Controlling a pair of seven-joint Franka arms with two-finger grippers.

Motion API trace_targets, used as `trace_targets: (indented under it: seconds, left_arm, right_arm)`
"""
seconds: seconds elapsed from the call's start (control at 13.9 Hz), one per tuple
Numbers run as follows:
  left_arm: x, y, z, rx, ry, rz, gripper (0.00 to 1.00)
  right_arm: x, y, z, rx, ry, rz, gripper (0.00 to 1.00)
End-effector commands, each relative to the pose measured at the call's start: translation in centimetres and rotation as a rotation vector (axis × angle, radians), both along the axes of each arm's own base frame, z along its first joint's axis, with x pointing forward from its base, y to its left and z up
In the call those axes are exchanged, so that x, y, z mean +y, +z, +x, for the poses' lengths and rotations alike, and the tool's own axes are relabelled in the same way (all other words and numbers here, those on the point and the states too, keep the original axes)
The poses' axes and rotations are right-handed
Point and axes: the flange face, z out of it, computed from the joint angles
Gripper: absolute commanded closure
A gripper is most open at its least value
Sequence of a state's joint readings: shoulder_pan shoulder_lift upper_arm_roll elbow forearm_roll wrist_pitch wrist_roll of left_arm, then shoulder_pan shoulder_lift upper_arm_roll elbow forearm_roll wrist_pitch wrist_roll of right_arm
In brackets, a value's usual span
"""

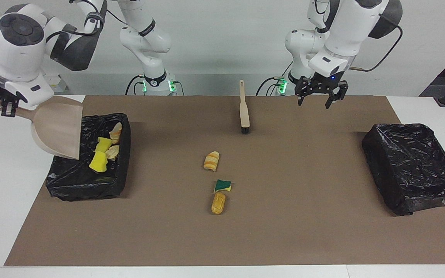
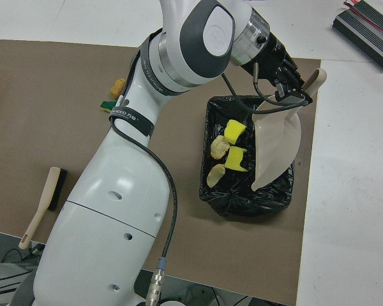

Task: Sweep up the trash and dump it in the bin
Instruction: 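Tip the dustpan over the bin with the right gripper to dump trash, then bring the dustpan back with the right gripper and set it near remaining trash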

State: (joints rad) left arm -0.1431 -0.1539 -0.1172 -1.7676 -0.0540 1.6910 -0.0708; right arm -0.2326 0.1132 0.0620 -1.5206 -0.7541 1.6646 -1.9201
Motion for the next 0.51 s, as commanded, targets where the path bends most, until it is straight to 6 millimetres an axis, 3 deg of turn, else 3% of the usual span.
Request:
trace_targets:
  seconds: [0.0,0.29,0.43]
  left_arm:
    - [1.9,3.4,2.1,0.0,-0.03,0.05,0.0]
    - [3.2,5.7,3.8,-0.037,-0.112,0.157,0.0]
    - [3.4,4.9,5.0,-0.003,-0.107,0.131,0.0]
  right_arm:
    - [0.1,1.4,-1.5,-0.014,-0.056,0.018,1.0]
    - [1.2,-0.1,-2.2,-0.141,-0.248,0.262,1.0]
    - [3.4,-0.9,-2.4,-0.169,-0.348,0.328,1.0]
